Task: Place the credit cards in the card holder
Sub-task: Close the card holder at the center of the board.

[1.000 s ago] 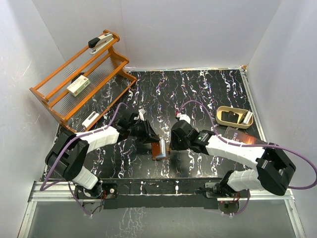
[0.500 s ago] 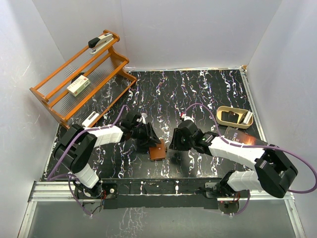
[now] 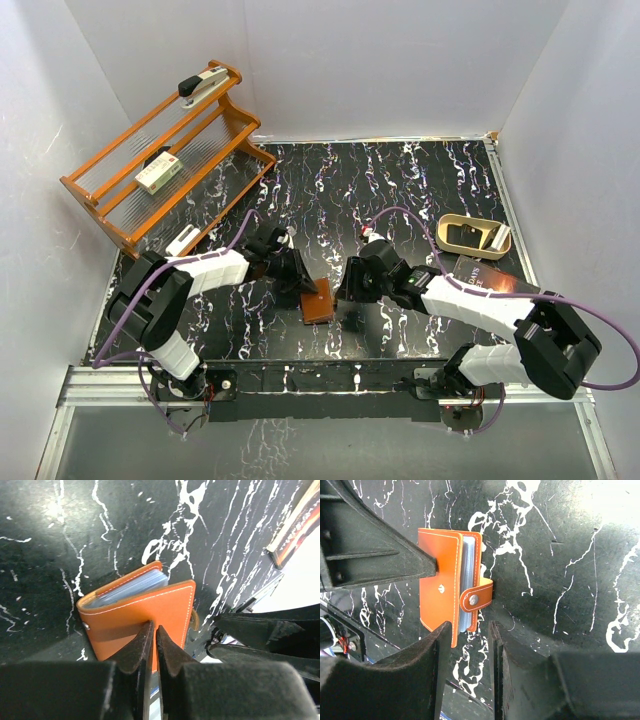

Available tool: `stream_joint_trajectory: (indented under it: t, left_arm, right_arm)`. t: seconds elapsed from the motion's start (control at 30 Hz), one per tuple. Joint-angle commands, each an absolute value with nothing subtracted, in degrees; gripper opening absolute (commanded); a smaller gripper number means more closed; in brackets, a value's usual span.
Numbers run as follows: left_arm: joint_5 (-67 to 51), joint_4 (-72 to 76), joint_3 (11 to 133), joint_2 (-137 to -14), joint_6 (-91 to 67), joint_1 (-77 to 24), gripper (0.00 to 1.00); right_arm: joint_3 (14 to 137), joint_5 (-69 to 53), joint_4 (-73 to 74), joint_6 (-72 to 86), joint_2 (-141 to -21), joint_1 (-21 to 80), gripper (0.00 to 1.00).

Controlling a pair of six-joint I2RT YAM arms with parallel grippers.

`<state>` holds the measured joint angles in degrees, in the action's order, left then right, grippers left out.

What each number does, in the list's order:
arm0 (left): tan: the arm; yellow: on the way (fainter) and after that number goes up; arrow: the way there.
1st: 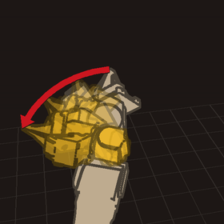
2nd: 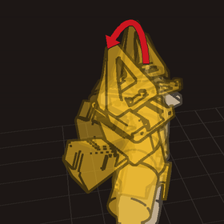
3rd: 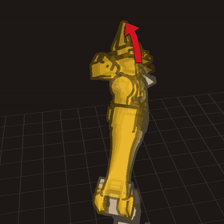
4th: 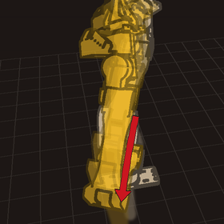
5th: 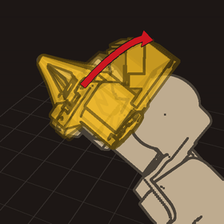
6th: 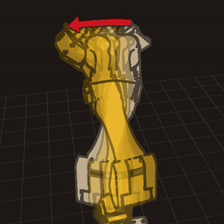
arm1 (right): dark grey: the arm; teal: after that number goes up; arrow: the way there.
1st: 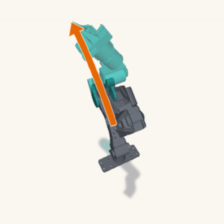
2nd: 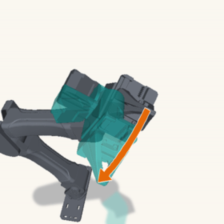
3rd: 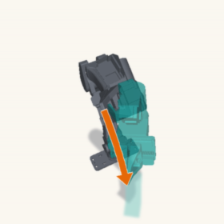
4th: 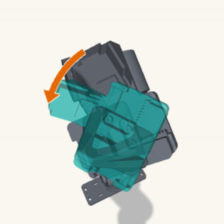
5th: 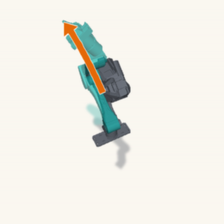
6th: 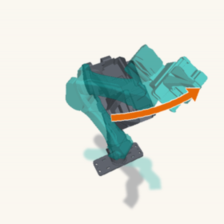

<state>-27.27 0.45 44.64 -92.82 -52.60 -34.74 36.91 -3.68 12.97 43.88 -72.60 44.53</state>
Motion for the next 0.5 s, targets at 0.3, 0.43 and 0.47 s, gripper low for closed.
stream_joint_trajectory:
  t: [0.3,0.43,0.47]
  left_arm:
    - [-26.96,1.89,40.75,-91.63,-52.37,-35.51,0.03]
    - [-26.16,1.71,40.10,-92.54,-51.92,-35.58,0.04]
    - [-26.09,1.65,40.09,-92.65,-51.82,-35.57,0.04]
  right_arm:
    - [40.18,-6.46,7.38,42.33,-76.58,43.48,0.36]
    - [40.44,-8.08,6.38,41.49,-78.70,43.25,0.38]
    - [40.60,-8.47,6.08,41.42,-79.18,43.20,0.38]
